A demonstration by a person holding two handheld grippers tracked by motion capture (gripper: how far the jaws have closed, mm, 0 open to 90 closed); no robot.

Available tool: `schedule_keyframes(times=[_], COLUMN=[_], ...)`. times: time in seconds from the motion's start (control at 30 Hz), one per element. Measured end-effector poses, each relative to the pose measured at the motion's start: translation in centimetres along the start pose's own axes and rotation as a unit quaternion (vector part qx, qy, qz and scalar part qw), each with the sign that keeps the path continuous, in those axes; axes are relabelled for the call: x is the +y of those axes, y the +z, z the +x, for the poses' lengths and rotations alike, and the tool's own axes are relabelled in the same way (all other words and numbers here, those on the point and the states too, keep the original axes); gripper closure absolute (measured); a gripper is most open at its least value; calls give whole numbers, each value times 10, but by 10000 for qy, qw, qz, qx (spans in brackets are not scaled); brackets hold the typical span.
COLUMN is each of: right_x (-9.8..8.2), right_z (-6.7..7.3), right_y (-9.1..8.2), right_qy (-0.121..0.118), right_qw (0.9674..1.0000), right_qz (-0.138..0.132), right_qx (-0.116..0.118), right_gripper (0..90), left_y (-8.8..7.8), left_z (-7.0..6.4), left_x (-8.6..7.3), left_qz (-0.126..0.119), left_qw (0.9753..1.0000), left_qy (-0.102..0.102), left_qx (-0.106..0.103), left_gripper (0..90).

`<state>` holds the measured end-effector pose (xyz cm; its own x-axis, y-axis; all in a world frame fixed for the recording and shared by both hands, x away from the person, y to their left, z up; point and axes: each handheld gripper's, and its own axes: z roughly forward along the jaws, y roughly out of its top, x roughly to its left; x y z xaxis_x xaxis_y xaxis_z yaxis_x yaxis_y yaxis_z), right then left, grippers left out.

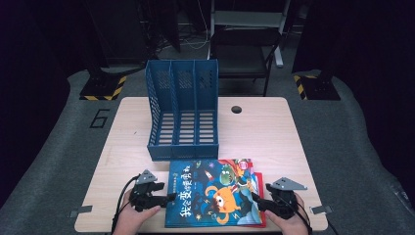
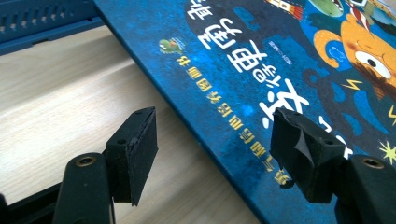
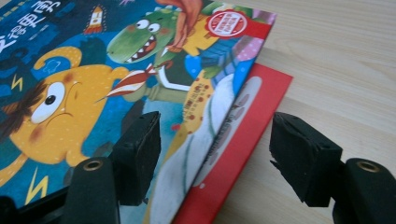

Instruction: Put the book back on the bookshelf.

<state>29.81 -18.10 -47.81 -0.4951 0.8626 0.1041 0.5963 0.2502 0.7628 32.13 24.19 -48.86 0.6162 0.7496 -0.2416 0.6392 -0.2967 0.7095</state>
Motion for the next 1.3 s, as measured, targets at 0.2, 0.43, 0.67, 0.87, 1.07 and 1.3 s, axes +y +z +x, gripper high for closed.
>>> schedule_keyframes(times=[0.2, 0.43, 0.67, 0.87, 1.07, 1.3], right_x=[0, -2, -2, -3, -3, -3], right_z=[8, 10, 12, 13, 13, 13], right_y=[7, 12, 14, 14, 14, 14], right_qy=[-113, -112, -59, -87, -16, 110], right_qw=[9997, 9993, 9990, 9989, 9990, 9988], right_qz=[112, 188, 203, 195, 151, 124], right_qx=[204, 317, 404, 421, 429, 459], right_gripper=[335, 335, 328, 328, 324, 320], left_y=[3, 7, 7, 8, 7, 7], left_z=[-4, -6, -5, -5, -5, -5], left_x=[-1, -2, -4, -5, -4, -4], left_qz=[82, 34, 79, 79, 77, 0], left_qw=[9999, 9999, 9998, 9997, 9997, 9997], left_qy=[-1, -37, -50, -44, -127, -184], left_qx=[-62, -92, -195, -224, -208, -166], left_gripper=[321, 303, 280, 263, 287, 306])
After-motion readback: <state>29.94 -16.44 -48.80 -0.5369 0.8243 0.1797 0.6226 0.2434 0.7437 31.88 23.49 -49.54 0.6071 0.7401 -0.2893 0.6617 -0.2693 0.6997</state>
